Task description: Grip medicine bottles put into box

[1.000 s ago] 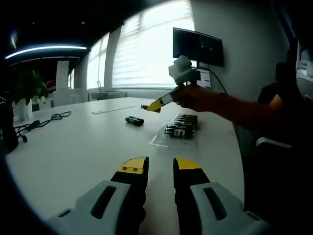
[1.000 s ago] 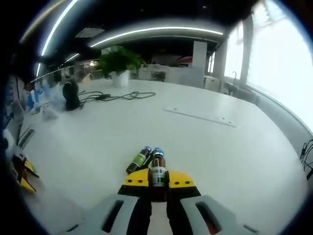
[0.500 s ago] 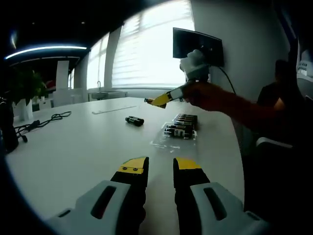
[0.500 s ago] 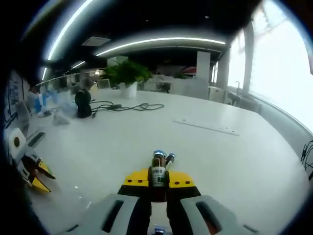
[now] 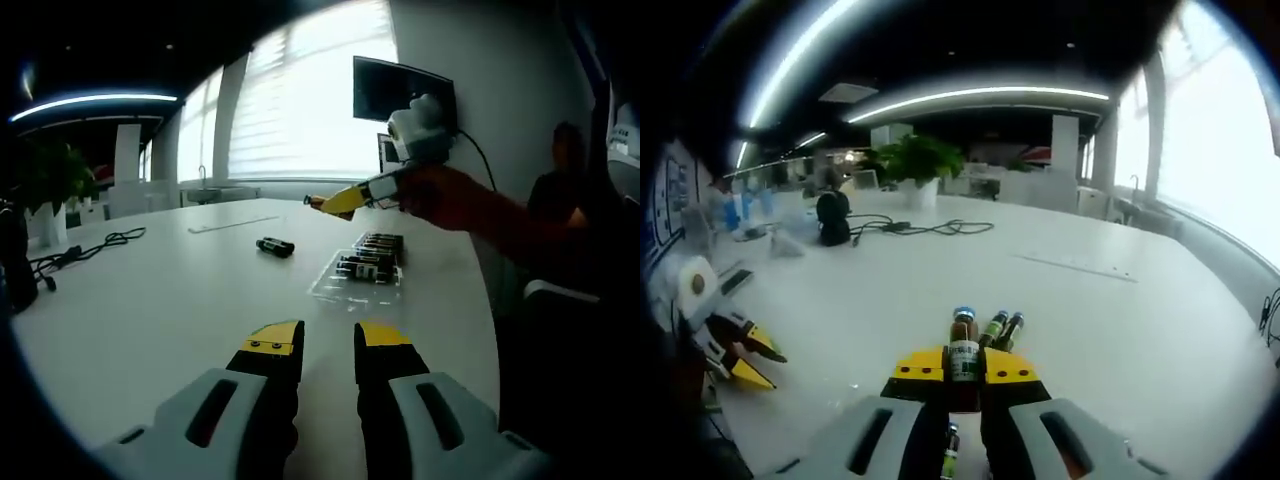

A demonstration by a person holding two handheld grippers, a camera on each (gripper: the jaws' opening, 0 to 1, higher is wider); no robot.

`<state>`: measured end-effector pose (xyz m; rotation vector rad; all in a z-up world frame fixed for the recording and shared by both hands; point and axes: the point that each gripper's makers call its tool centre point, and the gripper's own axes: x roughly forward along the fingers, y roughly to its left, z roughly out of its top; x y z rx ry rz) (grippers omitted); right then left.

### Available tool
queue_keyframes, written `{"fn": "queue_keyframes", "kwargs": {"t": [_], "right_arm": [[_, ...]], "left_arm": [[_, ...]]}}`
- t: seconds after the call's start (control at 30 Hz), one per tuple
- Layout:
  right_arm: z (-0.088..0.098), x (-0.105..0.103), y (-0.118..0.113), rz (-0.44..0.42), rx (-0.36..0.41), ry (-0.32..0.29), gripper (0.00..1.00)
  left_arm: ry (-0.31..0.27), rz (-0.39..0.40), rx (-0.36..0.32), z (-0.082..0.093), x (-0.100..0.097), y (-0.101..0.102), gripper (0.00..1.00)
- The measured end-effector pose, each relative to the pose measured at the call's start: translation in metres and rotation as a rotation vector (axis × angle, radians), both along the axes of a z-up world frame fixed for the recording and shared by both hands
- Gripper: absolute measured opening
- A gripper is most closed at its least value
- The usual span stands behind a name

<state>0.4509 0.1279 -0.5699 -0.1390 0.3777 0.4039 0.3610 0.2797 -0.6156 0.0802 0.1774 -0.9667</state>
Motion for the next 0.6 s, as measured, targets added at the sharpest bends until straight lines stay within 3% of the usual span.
{"fn": "queue_keyframes", "kwargs": {"t": [0.6], "right_arm": [[-0.006, -0.031, 0.011, 0.016, 0.036, 0.027, 0.07]], "left_arm": [[-0.001, 0.001, 0.001, 0.0, 0.0, 0.0, 0.14]]}}
